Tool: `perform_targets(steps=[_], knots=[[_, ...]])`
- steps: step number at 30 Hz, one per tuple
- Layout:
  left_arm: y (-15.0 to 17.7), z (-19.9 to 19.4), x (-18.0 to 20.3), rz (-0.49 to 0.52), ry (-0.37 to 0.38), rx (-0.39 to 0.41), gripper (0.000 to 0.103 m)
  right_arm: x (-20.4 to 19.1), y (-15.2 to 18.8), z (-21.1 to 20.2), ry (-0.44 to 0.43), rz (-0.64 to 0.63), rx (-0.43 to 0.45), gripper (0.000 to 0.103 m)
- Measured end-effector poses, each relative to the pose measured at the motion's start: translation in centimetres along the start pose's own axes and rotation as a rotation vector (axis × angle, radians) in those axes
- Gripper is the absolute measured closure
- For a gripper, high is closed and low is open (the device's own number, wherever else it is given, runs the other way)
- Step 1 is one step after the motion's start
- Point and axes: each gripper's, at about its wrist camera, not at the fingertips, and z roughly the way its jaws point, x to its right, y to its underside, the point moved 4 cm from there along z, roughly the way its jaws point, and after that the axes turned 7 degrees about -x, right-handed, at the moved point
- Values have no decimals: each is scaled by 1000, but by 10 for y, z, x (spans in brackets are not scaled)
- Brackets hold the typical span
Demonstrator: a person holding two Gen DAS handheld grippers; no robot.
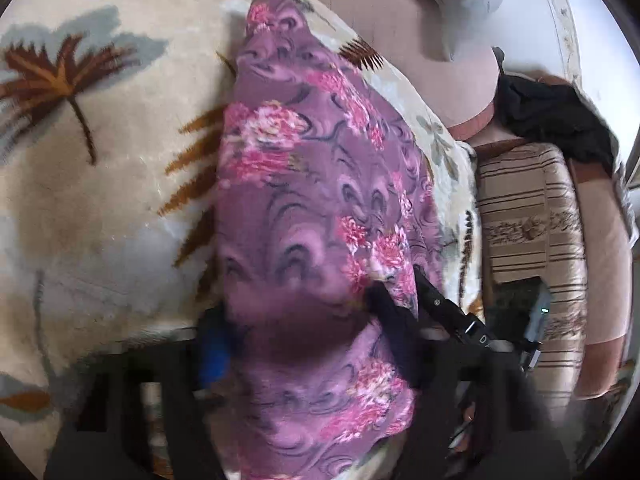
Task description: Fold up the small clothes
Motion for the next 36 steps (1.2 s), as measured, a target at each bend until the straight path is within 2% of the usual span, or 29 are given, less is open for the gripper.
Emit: perform_targets(steps=[1, 2, 4, 8, 12, 17, 21, 27, 28, 29, 30, 32, 33, 36], knots=[[1, -4, 1, 20, -12, 15, 63, -6, 1, -5, 21, -31, 22, 83], [2, -7, 2, 35, -20, 26, 67, -14, 2, -9, 42, -54, 42, 84], [8, -16, 3, 59, -41, 44, 69, -24, 5, -15, 60, -65, 63, 84], [18, -40, 4, 85, -74, 86, 69, -60, 18, -29, 71, -113, 103, 84], [31, -82, -6, 104, -90, 144, 69, -97, 34, -31, 32, -147, 114, 85], [43, -123, -32, 111, -114, 194, 68, -134, 60, -24, -22, -176, 113, 85], [55, -137, -60, 77, -130, 204, 68, -147, 82, -11, -40, -177, 84, 85], [77, -125, -104, 20, -156, 160, 66, -143, 111, 14, -30, -149, 35, 85], [81, -122, -112, 13, -162, 150, 64, -137, 115, 19, -17, -142, 23, 85], [84, -119, -119, 5, -168, 142, 57, -130, 118, 25, -2, -132, 7, 85], [87, -117, -127, -7, -159, 144, 53, -121, 121, 31, 9, -112, -16, 84], [91, -117, -137, -32, -112, 138, 40, -104, 124, 33, -6, -51, -27, 72], [93, -119, -141, -46, -96, 129, 38, -97, 123, 31, -26, -18, -25, 68], [97, -129, -147, -52, -52, 122, 38, -87, 115, 18, -43, 47, -9, 66]])
